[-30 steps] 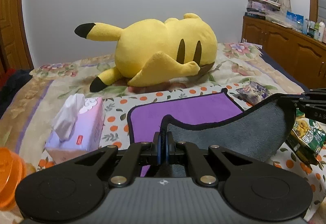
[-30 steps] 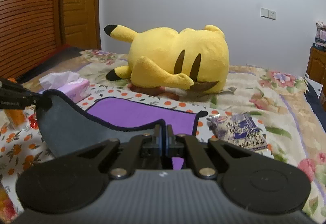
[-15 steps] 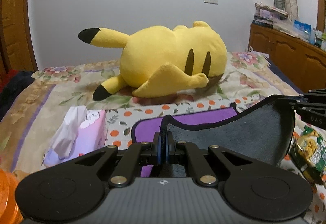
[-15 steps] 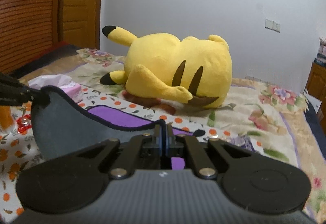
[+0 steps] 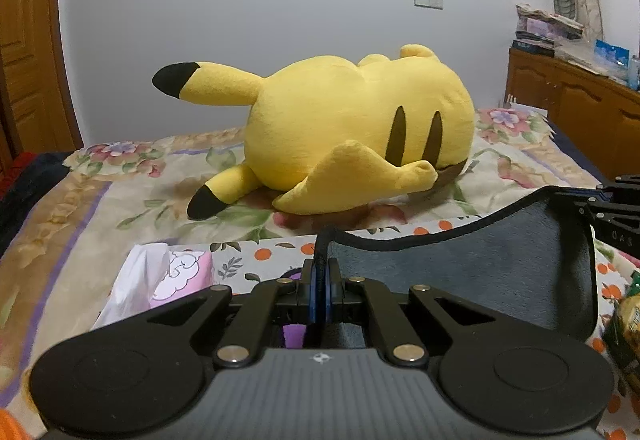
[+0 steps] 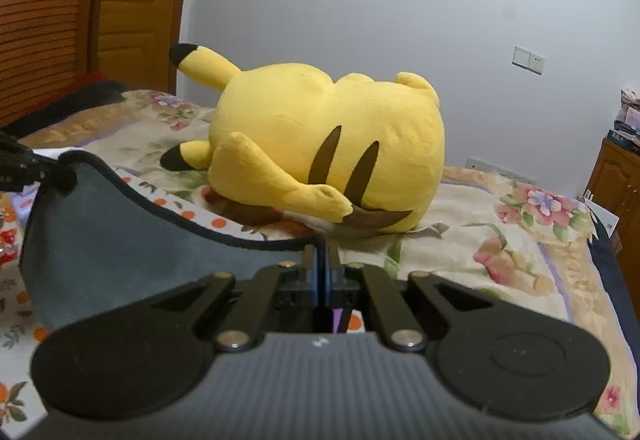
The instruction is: Fold towel
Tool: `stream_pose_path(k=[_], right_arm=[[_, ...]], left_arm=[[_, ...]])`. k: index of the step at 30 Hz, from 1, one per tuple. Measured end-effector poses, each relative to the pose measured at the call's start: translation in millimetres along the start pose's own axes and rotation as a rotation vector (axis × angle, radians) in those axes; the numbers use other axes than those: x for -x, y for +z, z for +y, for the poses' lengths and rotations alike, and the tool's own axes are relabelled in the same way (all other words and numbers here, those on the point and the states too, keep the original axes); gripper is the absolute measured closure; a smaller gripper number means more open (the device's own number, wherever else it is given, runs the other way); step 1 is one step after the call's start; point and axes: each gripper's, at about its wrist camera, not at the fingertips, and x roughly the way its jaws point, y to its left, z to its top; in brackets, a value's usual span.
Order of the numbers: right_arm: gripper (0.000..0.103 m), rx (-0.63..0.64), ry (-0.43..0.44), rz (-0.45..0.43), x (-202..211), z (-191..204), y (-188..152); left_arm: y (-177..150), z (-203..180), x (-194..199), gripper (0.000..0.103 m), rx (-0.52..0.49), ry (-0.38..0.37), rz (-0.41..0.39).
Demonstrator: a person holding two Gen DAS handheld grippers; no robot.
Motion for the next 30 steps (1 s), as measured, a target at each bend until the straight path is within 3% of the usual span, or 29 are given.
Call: stream_pose_path(k=[12, 22, 30], right_arm=[[0.099, -0.048, -0.04, -0.011, -37, -5, -2], [0.099, -0.06, -0.055, 0.08, -74, -4, -13], [0.099, -0.04, -0.055, 0.108, -77, 3, -22]], left_arm=[[12, 0, -38, 0.098, -0.004, 0.043, 0.002], [-4, 1, -77, 0.098, -0.006, 0.085, 0.049], [-12, -3, -86, 0.097, -0.016, 0.09, 0.062]])
